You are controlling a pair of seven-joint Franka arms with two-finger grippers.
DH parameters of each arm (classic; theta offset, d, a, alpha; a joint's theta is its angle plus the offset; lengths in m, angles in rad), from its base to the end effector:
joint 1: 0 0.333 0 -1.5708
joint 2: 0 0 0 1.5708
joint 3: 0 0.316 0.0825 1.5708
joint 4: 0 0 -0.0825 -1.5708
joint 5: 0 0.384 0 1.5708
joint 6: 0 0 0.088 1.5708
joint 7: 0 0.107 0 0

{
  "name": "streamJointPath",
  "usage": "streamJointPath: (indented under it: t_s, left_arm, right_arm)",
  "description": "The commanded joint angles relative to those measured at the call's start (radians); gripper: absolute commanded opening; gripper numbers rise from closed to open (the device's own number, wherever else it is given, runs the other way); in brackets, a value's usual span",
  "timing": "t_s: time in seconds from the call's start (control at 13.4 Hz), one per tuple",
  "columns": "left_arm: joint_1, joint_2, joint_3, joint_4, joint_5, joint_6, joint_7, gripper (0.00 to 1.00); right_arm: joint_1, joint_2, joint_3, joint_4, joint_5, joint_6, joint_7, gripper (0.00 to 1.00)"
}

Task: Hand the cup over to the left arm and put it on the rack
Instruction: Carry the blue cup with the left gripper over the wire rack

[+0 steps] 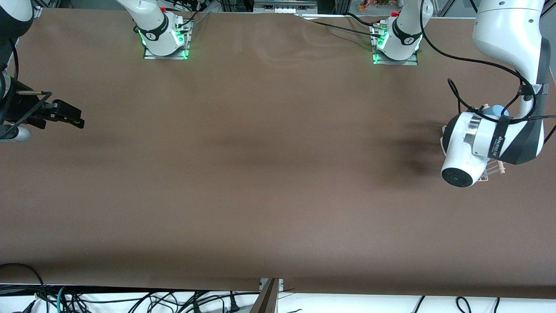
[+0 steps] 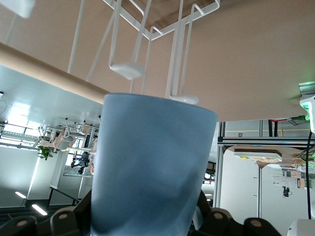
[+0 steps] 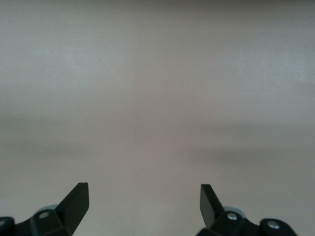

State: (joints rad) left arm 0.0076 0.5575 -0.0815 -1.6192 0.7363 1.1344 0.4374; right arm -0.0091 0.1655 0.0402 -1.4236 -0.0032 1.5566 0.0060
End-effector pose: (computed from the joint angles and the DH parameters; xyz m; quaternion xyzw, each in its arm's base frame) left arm 0.5760 0.0535 0.3022 -0.7818 0.2407 0.5187 0.2486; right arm 0.6031 0.0163 0.5968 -0.9998 -0.0123 0.0162 0.0014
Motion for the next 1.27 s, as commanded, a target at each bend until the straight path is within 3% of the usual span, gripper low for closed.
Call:
streamJointPath:
  t_s: [0.0, 0.89, 0.97, 1.04, 1.12, 1.19]
  left_arm:
    - [0.020, 0.025, -0.009, 0.024, 0.032, 0.013, -0.002, 0.15]
    - [0.048, 0.048, -0.009, 0.024, 0.029, 0.054, -0.015, 0.16]
    - [0.048, 0.048, -0.011, 0.024, 0.028, 0.054, -0.022, 0.24]
    - [0.046, 0.048, -0.009, 0.025, 0.028, 0.054, -0.025, 0.54]
    - [0.046, 0.048, -0.011, 0.024, 0.026, 0.054, -0.032, 1.00]
    - [0.048, 0.047, -0.011, 0.024, 0.019, 0.053, -0.038, 1.00]
  right_arm:
    - [-0.005, -0.015, 0.001, -0.001, 0.006, -0.012, 0.014, 1.00]
    - [-0.020, -0.014, 0.001, -0.001, 0.008, -0.015, 0.014, 1.00]
    - [-0.020, -0.014, 0.001, -0.001, 0.008, -0.015, 0.015, 1.00]
    - [-0.019, -0.014, 0.001, -0.001, 0.009, -0.015, 0.015, 1.00]
    - [-0.019, -0.014, 0.001, -0.001, 0.009, -0.015, 0.017, 1.00]
    - [-0.019, -0.014, 0.001, -0.001, 0.009, -0.015, 0.017, 1.00]
